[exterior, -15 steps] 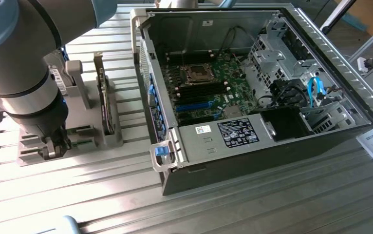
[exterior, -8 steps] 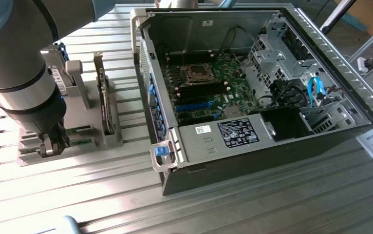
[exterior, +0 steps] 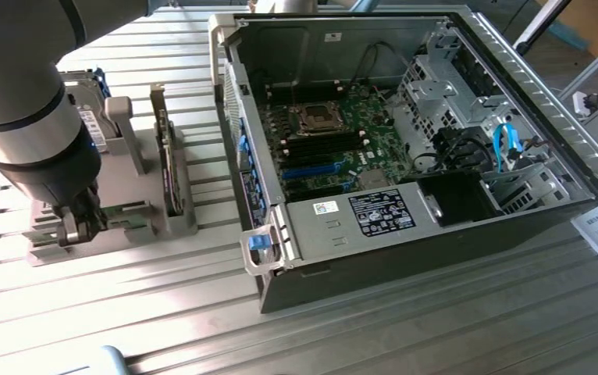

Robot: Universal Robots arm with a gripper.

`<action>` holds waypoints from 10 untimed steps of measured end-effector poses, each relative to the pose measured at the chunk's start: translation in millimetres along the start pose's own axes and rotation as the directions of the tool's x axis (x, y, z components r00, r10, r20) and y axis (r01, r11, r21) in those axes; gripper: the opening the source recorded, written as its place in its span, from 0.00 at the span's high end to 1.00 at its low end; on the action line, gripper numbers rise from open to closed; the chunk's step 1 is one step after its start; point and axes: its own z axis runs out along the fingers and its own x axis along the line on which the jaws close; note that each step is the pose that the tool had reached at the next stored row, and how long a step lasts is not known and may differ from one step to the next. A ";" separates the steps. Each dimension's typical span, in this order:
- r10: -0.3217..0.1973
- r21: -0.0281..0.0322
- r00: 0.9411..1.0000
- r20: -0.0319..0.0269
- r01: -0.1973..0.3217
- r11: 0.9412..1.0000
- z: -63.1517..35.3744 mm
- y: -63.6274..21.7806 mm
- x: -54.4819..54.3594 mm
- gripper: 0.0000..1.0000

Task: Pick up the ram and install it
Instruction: 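Pick up the ram and move it above insertion slot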

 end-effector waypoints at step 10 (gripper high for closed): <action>0.000 0.000 1.000 0.000 0.000 1.000 -14.7 0.3 -0.1 0.86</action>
